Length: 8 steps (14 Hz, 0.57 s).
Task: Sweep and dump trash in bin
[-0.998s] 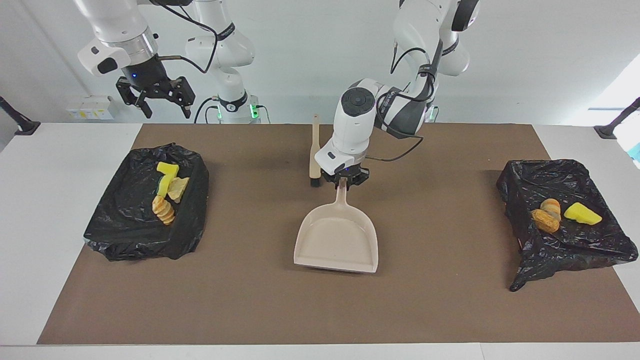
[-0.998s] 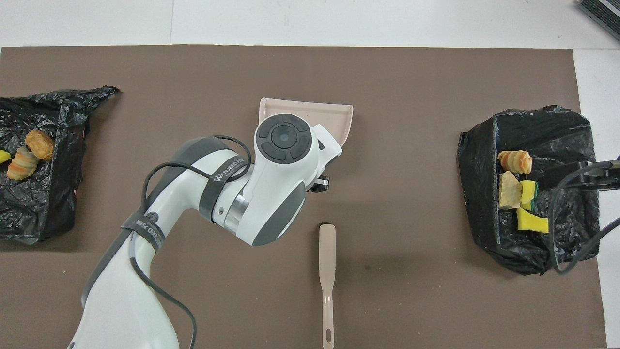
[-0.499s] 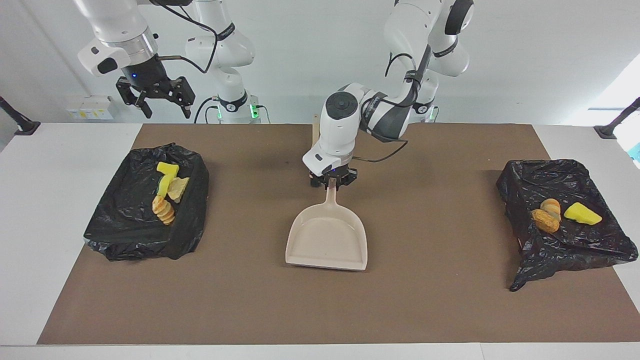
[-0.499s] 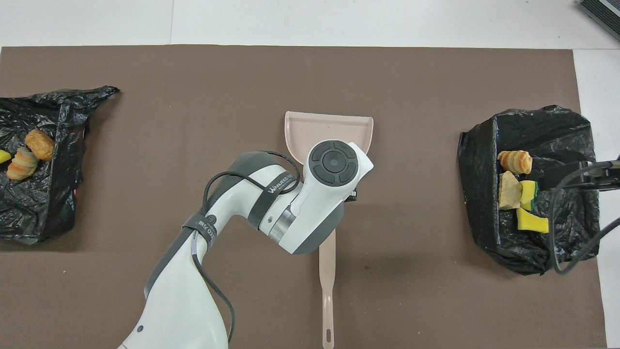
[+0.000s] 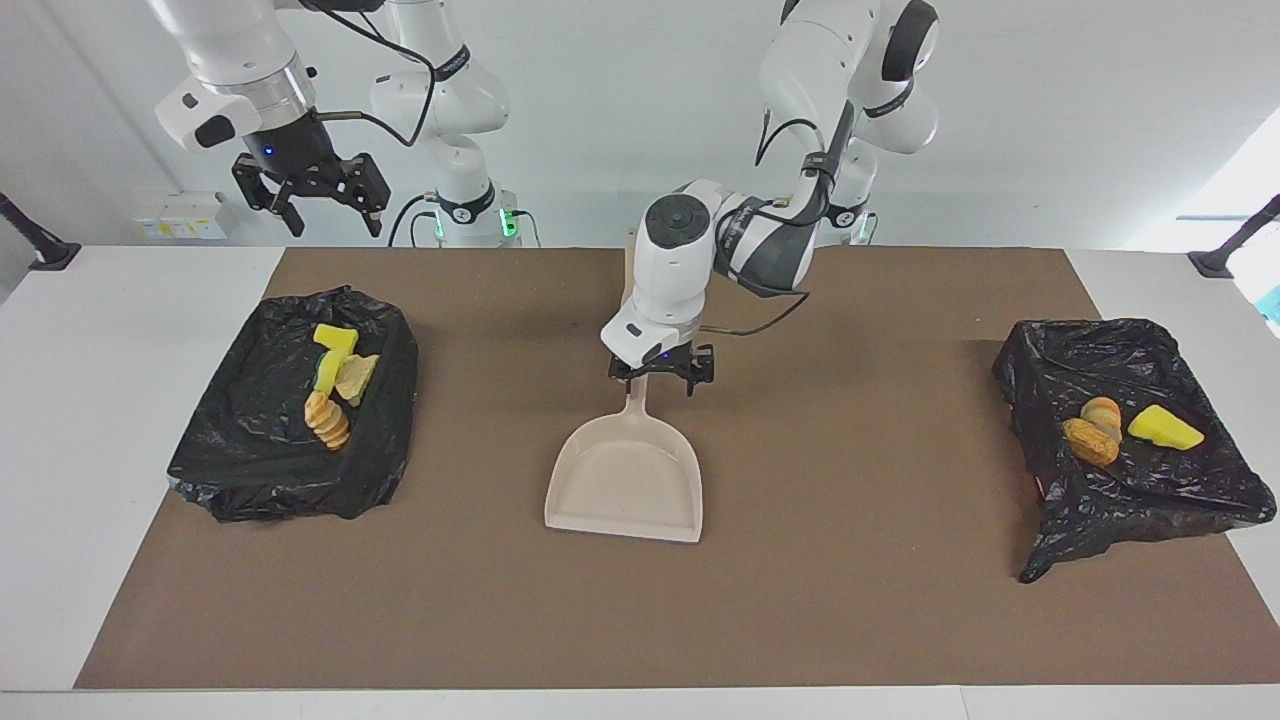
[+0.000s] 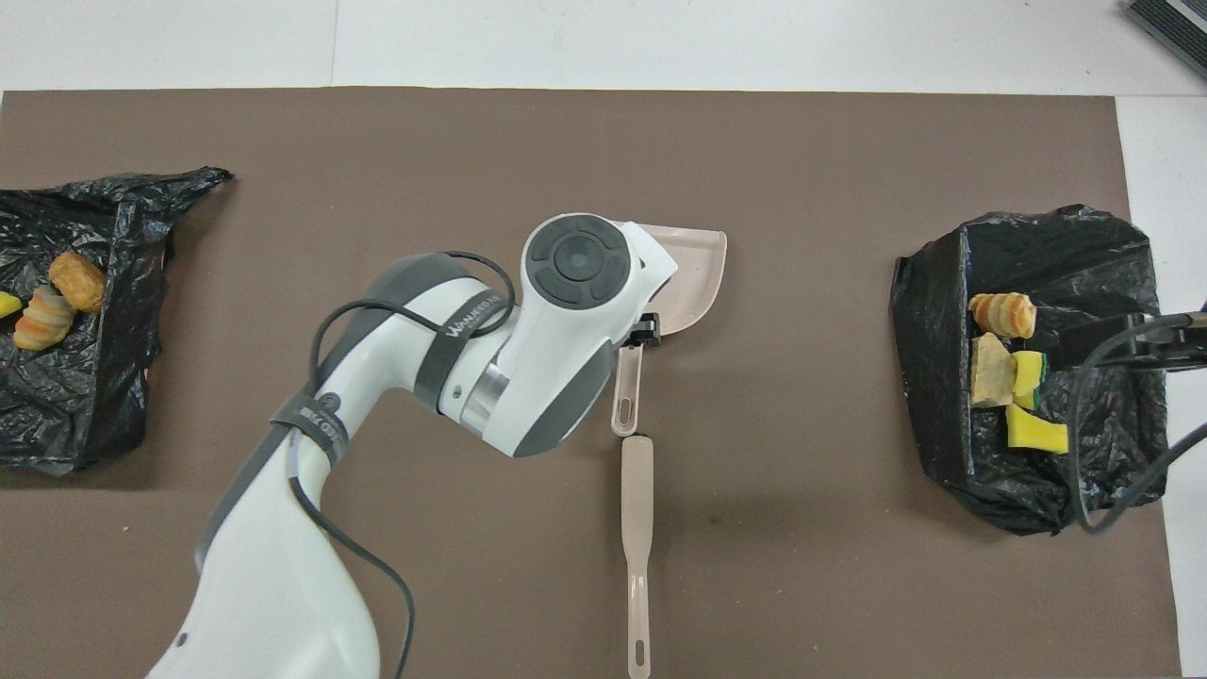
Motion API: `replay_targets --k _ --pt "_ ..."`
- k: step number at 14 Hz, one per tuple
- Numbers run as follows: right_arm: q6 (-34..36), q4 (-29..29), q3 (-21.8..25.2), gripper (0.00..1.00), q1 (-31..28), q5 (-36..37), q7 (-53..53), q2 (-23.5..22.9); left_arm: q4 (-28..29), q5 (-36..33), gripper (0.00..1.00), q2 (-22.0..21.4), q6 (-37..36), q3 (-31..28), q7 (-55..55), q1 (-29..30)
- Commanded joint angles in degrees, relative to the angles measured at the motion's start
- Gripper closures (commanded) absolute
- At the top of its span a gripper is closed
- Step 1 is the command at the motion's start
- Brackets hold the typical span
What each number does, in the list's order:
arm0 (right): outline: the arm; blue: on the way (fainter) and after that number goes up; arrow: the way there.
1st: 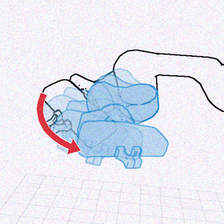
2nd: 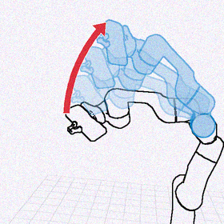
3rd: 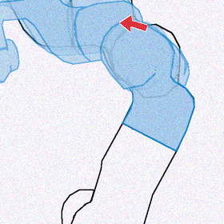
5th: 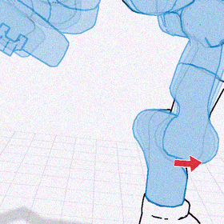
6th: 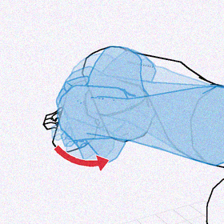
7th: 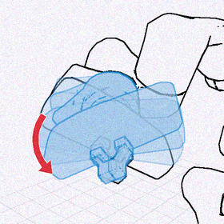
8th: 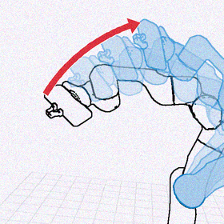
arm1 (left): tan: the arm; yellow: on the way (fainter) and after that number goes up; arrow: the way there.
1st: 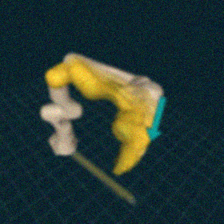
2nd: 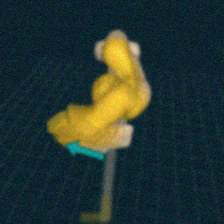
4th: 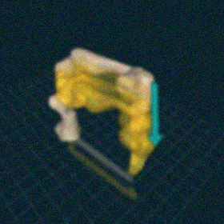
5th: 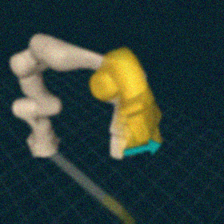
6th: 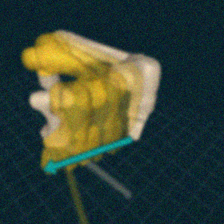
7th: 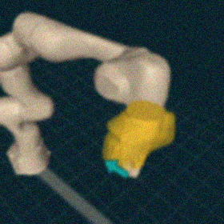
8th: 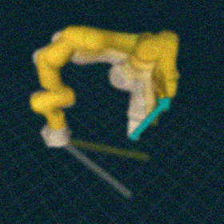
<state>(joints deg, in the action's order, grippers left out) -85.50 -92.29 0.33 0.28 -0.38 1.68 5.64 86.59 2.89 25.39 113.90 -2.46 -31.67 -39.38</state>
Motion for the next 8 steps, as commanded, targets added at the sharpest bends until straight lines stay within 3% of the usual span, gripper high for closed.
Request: replay_targets --k 1,3,8 --pt "1.30 0.27 0.02 0.00 -0.20 0.20 -1.24 0.51 0.08 -0.96 0.00 -3.15 -2.80 0.36 3.62 4.47" --pt "1.30 0.27 0.02 0.00 -0.28 0.20 -1.24 0.51 -0.10 -1.04 0.00 -4.55 -3.24 -0.61 4.85 7.54" --pt "1.30 0.27 0.02 0.00 -0.20 0.20 -1.15 0.51 -0.10 0.10 0.00 -10.00 -10.44 -0.96 22.76 18.70"
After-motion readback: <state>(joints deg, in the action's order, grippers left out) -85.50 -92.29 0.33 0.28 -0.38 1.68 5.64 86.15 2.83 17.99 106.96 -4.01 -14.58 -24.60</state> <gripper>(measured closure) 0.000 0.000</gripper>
